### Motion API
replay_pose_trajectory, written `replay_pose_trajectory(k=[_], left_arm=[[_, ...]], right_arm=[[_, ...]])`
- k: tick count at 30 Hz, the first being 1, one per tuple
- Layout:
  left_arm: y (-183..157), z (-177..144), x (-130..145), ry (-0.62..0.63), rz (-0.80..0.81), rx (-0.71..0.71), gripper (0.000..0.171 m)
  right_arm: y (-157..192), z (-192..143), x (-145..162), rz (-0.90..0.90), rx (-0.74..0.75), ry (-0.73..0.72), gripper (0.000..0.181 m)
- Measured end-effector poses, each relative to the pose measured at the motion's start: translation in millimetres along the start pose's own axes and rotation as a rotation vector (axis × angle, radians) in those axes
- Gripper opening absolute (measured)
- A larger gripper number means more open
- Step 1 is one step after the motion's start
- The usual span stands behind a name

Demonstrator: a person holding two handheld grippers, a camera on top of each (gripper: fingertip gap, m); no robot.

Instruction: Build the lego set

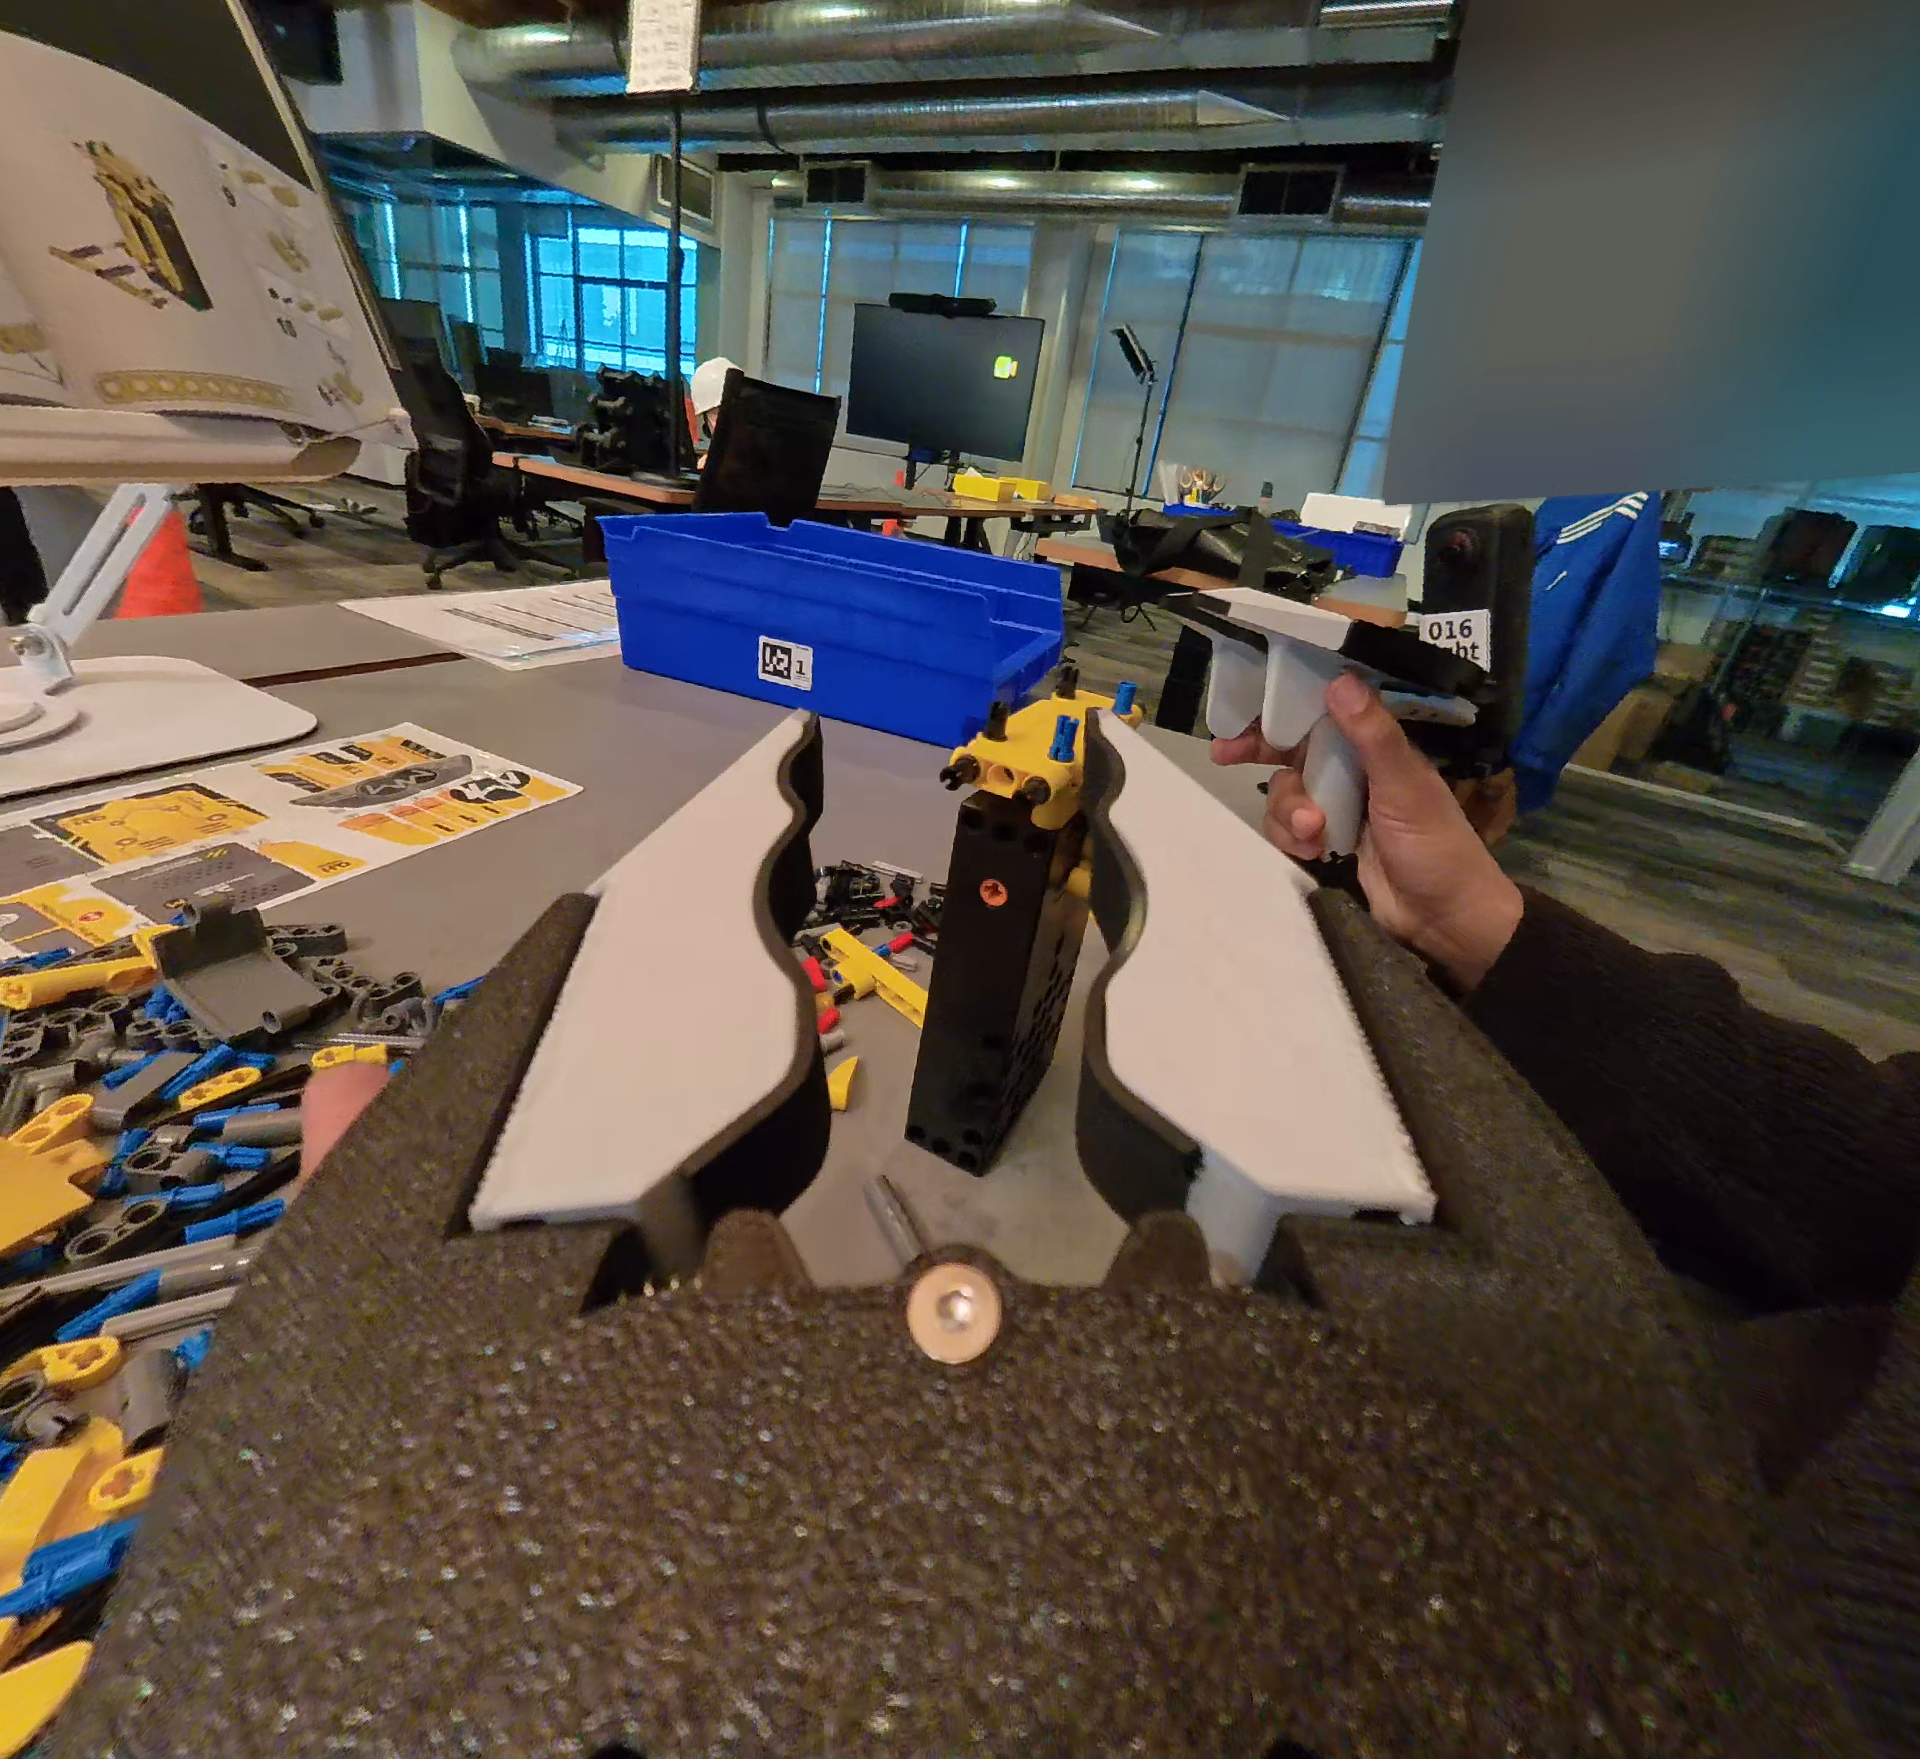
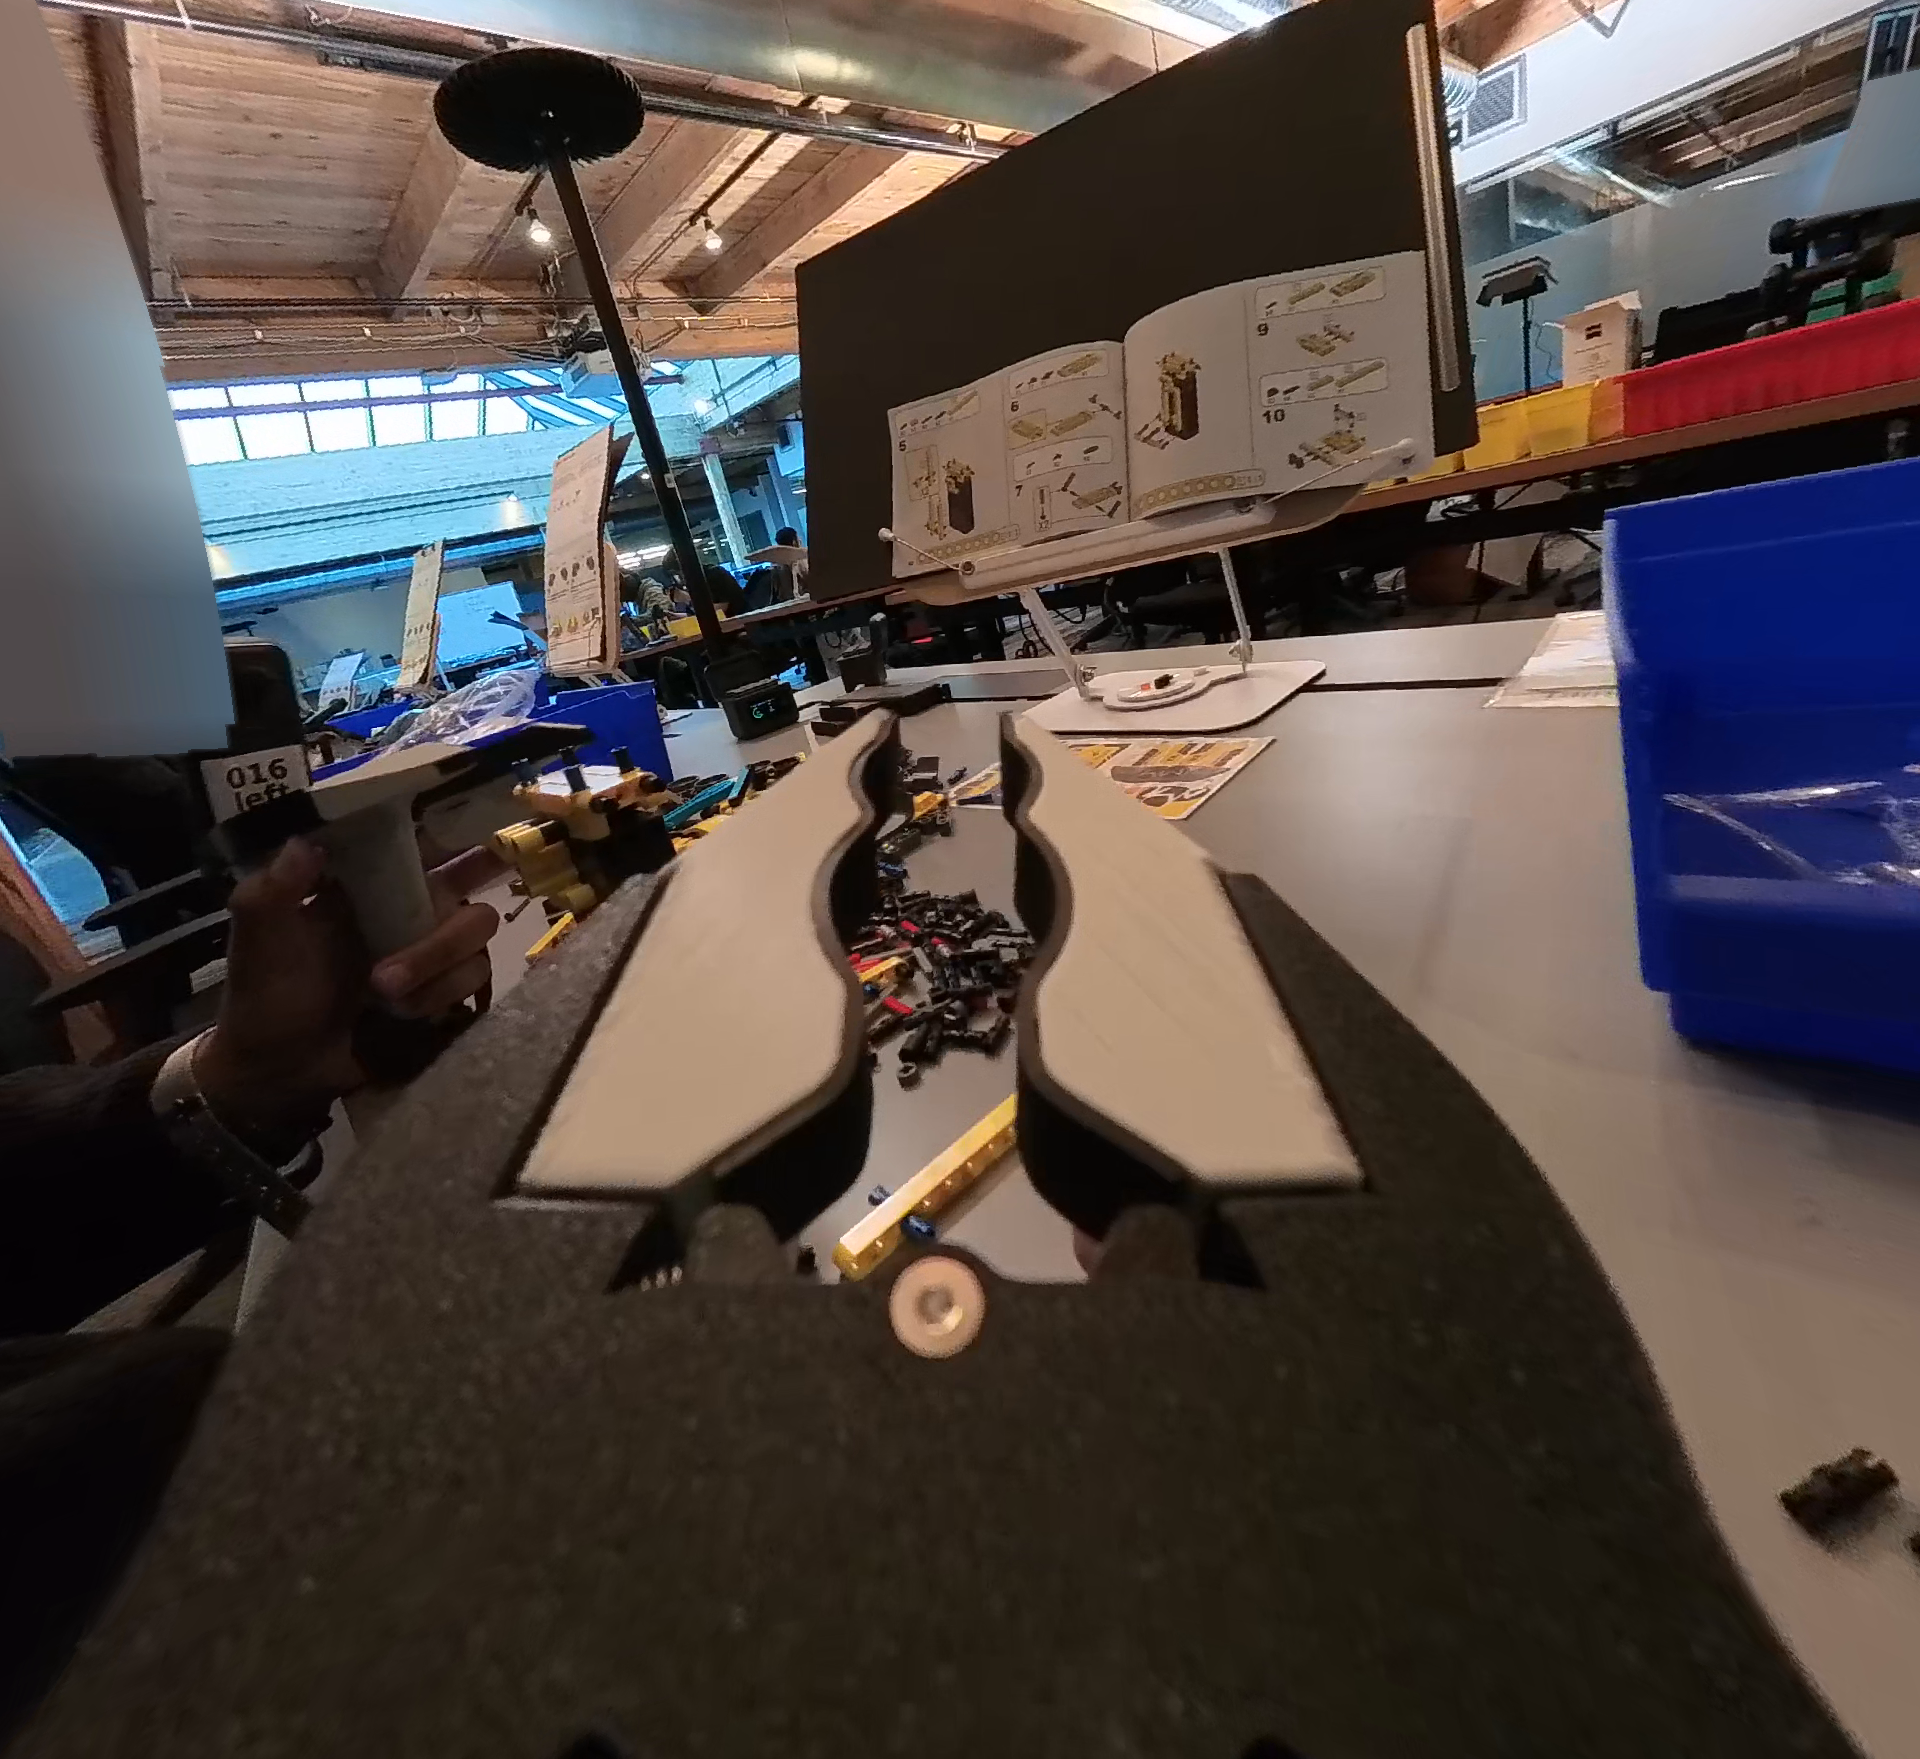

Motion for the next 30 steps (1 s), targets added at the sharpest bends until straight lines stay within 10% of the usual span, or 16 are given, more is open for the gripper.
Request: replay_pose_trajectory(k=[30], left_arm=[[-1.2,-2.3,-6.4,-0.045,0.026,-0.008,0.05]], right_arm=[[-3.9,-1.5,-3.6,0.006,0.024,-0.032,0.019]])
Point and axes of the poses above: each gripper's, where its closed fingertips meet, z out along the fingers, x out of its underside, y = z × x across the jaws, the point moved 3 cm from there along -z, back along the fingers, and after that the axes turned 8 degrees about -y, right-handed, at the moved point
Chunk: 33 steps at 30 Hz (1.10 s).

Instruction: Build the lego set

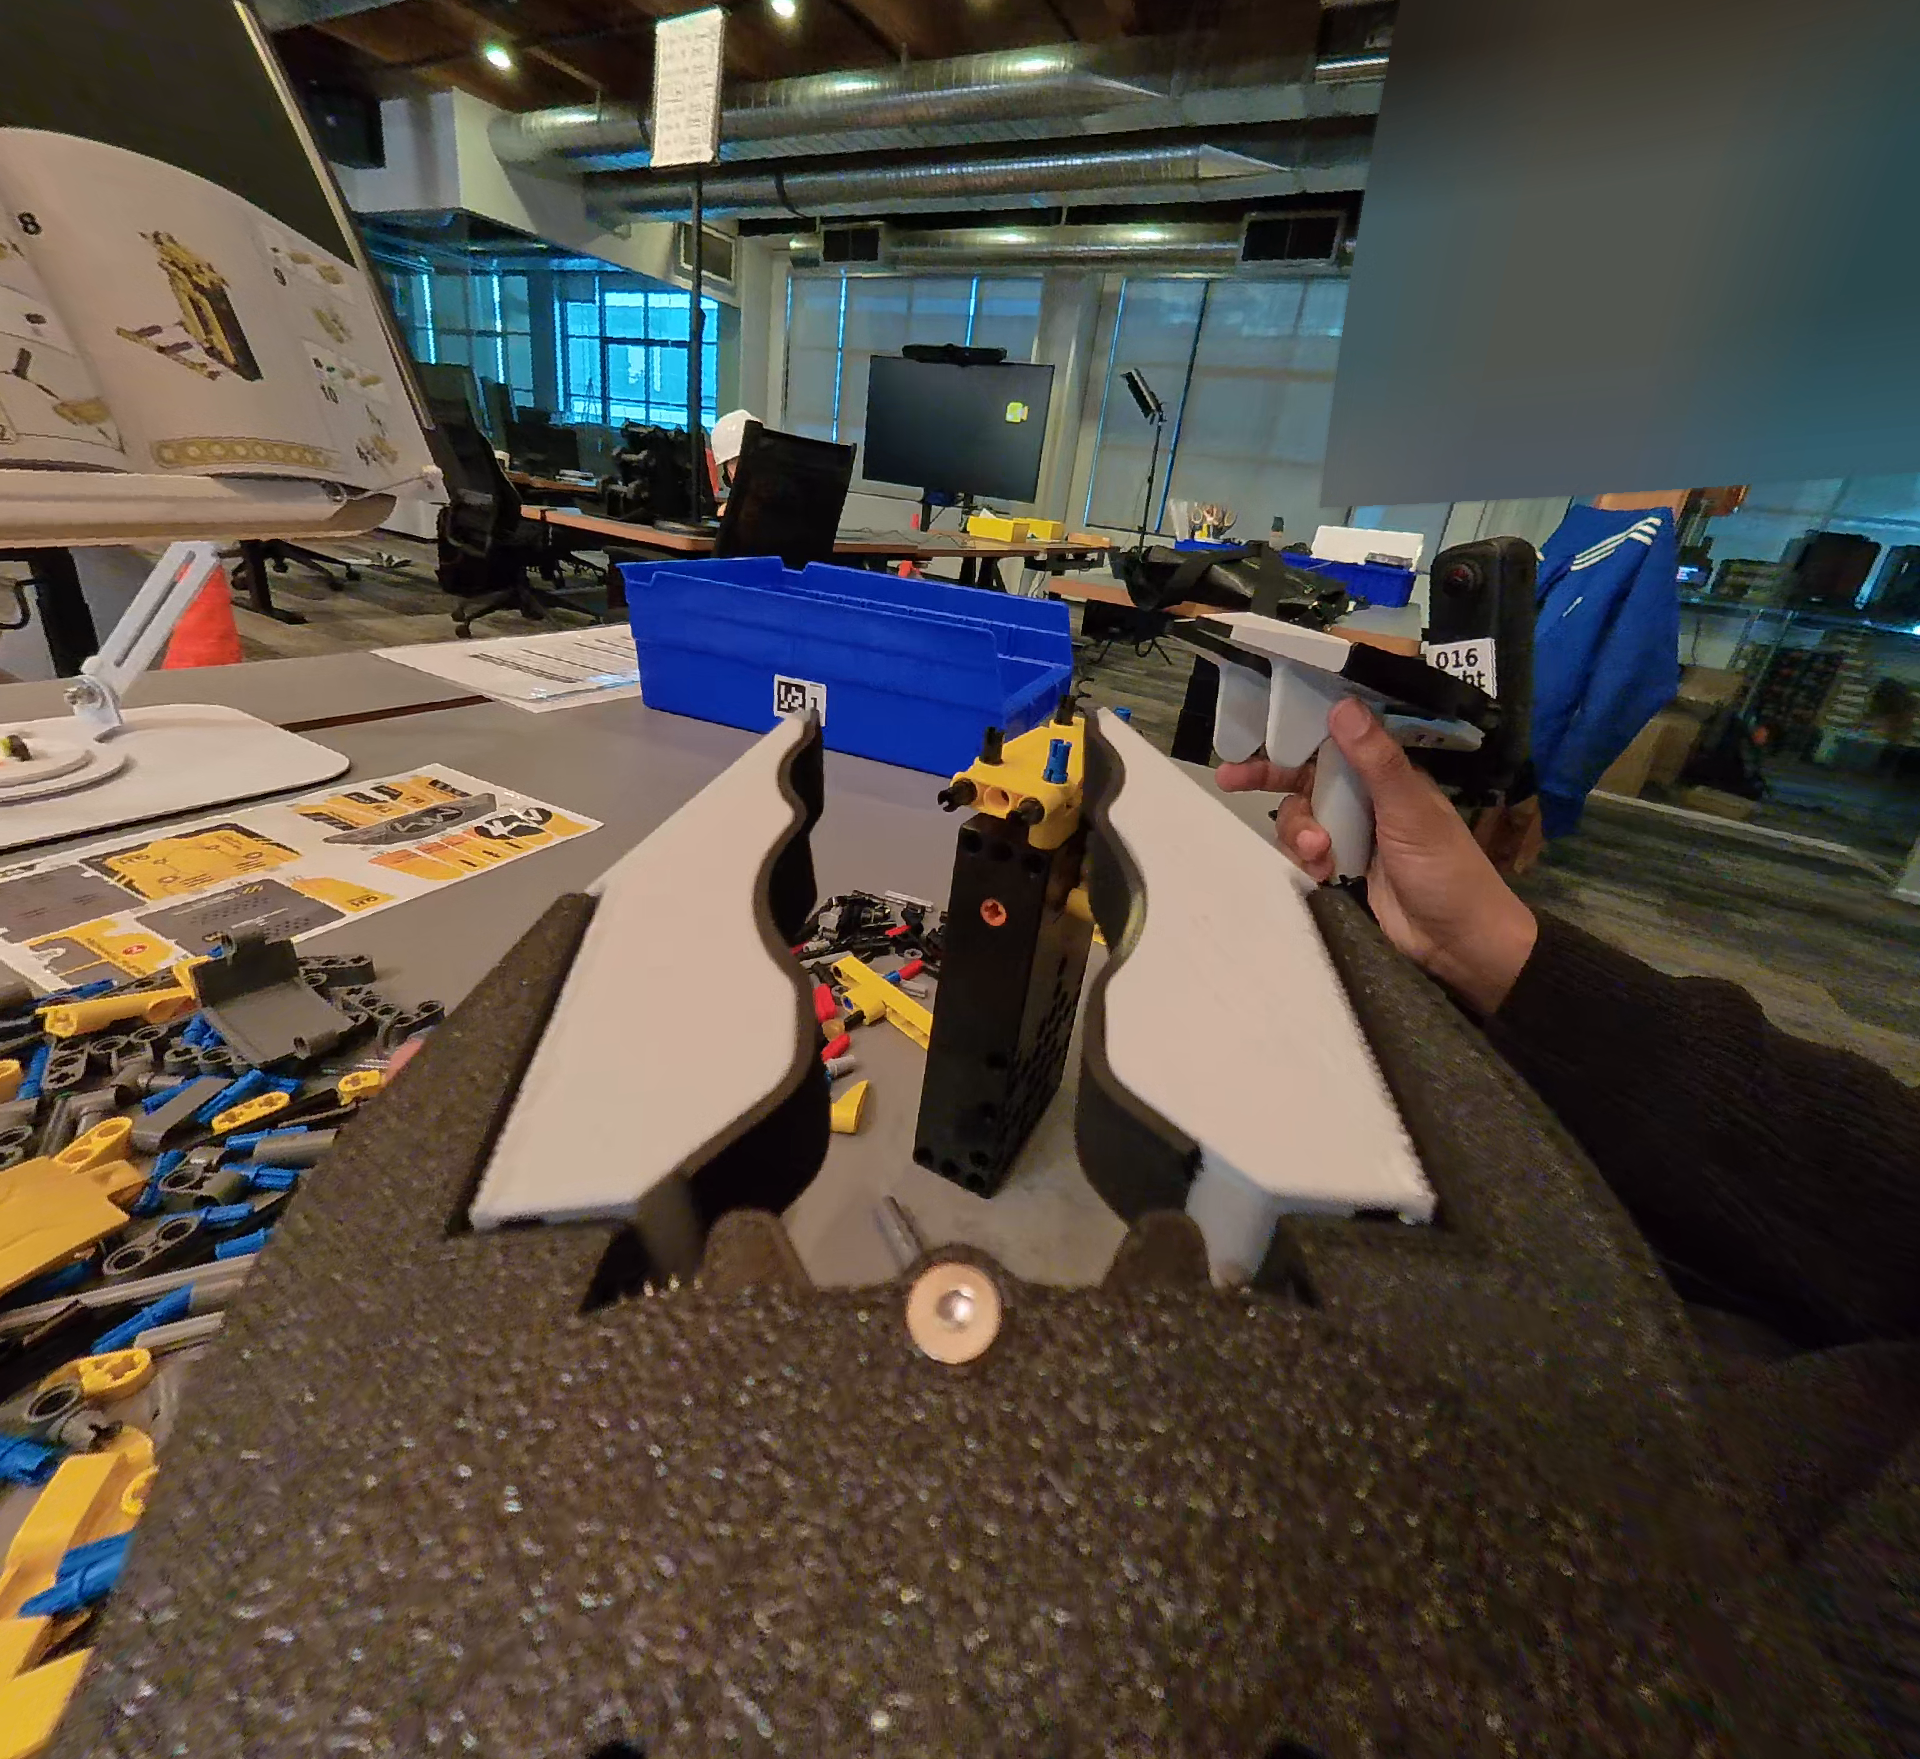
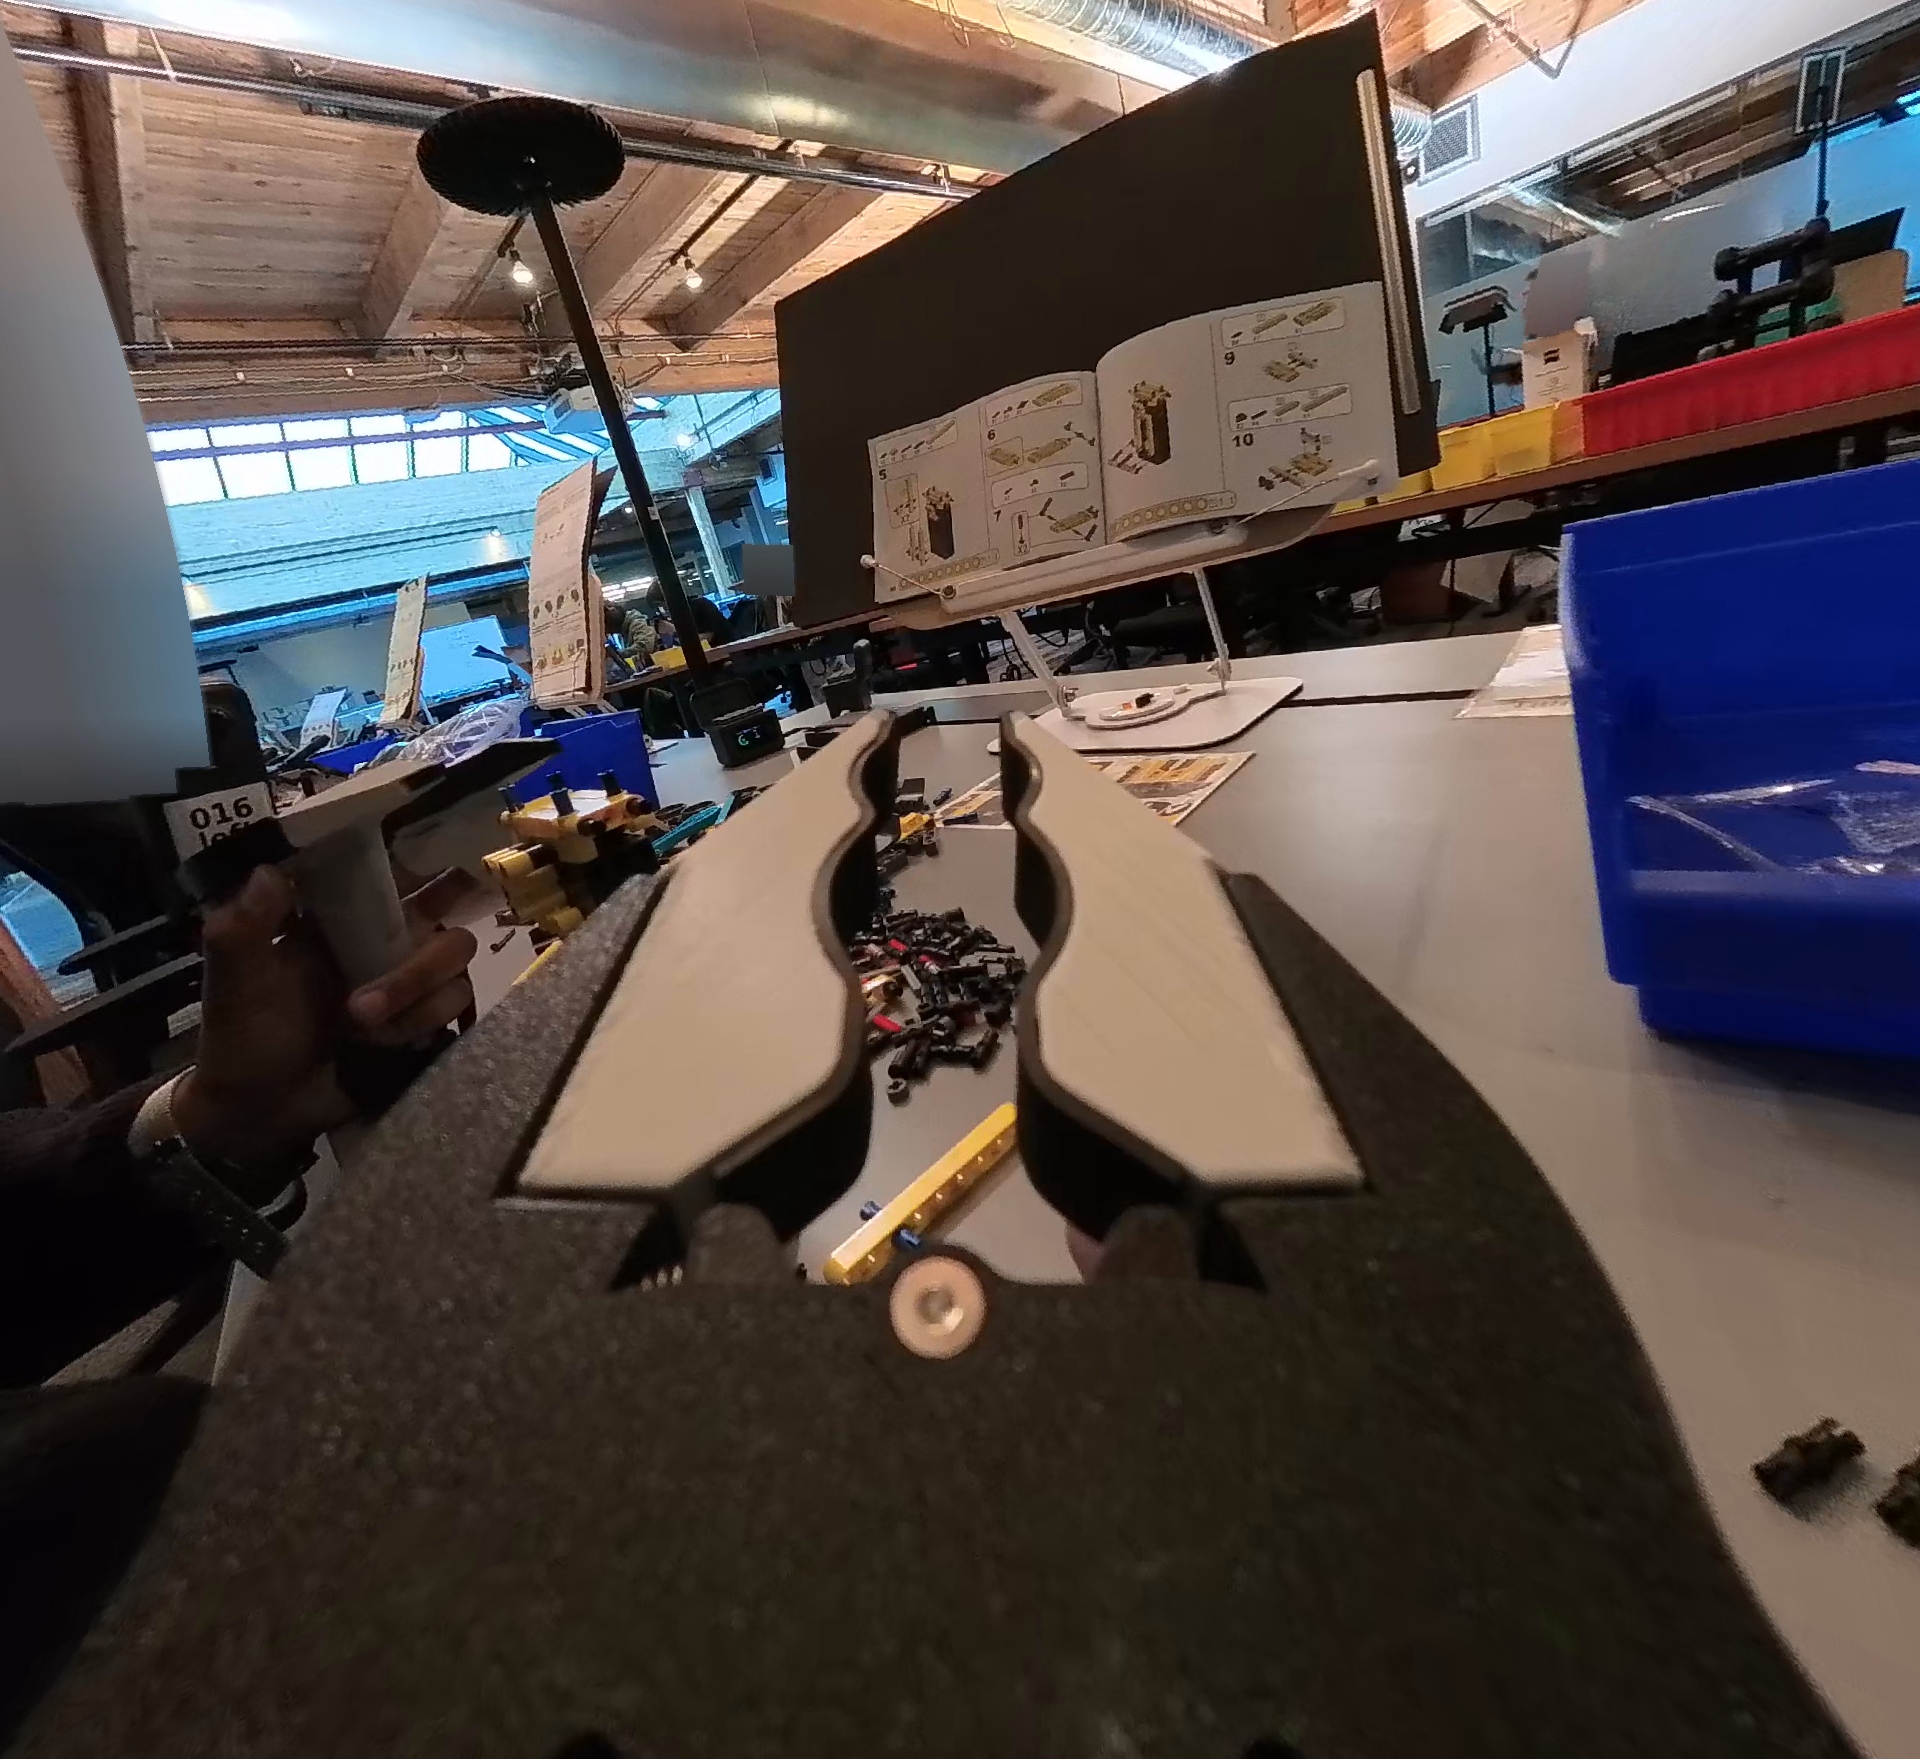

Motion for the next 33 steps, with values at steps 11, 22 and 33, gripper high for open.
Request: replay_pose_trajectory(k=[11,22,33], left_arm=[[-0.8,0.9,1.7,0.009,-0.005,0.006,0.05],[-2.1,-1.0,-1.6,-0.009,0.007,0.005,0.05],[-119.1,17.6,-23.0,0.033,-0.071,0.244,0.03]], right_arm=[[0.0,-1.2,-1.4,0.003,-0.002,-0.011,0.018],[-4.7,-6.8,-8.2,0.026,0.023,-0.064,0.019],[-66.0,-67.7,-23.5,-0.172,0.348,0.206,0.019]])
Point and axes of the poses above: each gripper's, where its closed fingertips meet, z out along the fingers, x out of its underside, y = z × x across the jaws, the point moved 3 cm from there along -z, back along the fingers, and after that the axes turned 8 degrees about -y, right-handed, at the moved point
